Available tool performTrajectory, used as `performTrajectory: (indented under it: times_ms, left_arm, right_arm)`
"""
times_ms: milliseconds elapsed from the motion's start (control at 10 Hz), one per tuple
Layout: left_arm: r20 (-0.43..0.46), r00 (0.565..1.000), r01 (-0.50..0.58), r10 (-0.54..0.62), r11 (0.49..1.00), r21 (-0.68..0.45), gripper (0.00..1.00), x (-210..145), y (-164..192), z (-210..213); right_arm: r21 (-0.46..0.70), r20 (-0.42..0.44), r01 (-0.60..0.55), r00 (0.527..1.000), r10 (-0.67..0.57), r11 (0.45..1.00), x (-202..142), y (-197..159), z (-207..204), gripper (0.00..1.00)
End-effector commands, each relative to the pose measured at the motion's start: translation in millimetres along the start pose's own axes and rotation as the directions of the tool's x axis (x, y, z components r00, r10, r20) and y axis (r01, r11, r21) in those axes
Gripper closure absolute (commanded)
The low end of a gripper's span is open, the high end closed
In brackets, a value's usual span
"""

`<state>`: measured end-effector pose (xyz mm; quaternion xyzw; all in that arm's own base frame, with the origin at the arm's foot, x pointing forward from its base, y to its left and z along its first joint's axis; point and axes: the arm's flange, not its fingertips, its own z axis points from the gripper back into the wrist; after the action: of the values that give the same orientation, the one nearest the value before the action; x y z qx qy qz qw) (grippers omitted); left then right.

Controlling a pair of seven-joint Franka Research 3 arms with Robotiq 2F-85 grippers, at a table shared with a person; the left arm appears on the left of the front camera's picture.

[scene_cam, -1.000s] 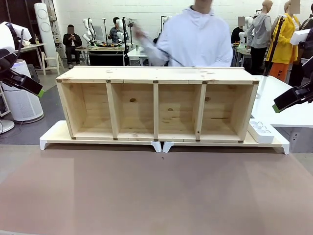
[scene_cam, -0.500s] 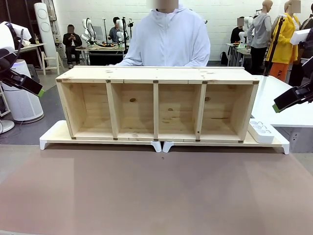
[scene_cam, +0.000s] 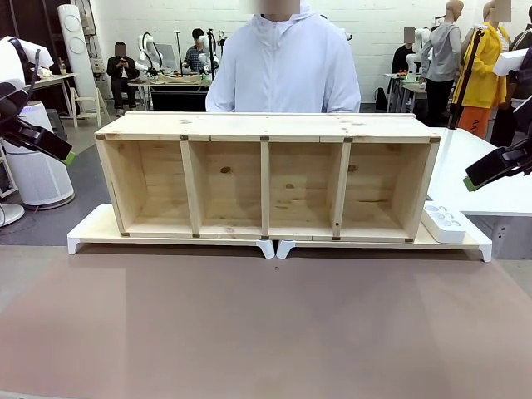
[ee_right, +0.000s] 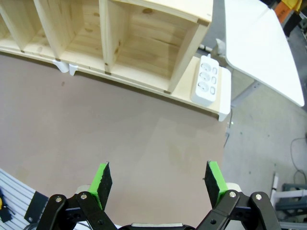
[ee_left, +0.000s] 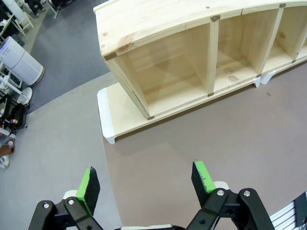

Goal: Perform cable management.
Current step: When the cord part of the Power Cable appears at the lower middle area of the table and stops, grasp the cord part of the Power Cable.

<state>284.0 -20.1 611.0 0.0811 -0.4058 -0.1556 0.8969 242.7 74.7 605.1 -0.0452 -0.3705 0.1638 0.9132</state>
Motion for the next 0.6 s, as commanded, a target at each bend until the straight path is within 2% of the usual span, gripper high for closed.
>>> performTrajectory:
  times_ms: [0, 500]
  left_arm:
    - [0.008, 1.0, 0.004, -0.004, 1.0, 0.008, 0.0, 1.9, -0.7, -1.5]
    - [0.008, 1.0, 0.004, -0.004, 1.0, 0.008, 0.0, 1.9, -0.7, -1.5]
  right_arm:
    - [0.001, 0.003, -0.009, 1.0, 0.009, 1.0, 1.5, 0.1, -2.4, 0.0]
    - [0.001, 0.003, -0.009, 1.0, 0.009, 1.0, 1.5, 0.1, -2.4, 0.0]
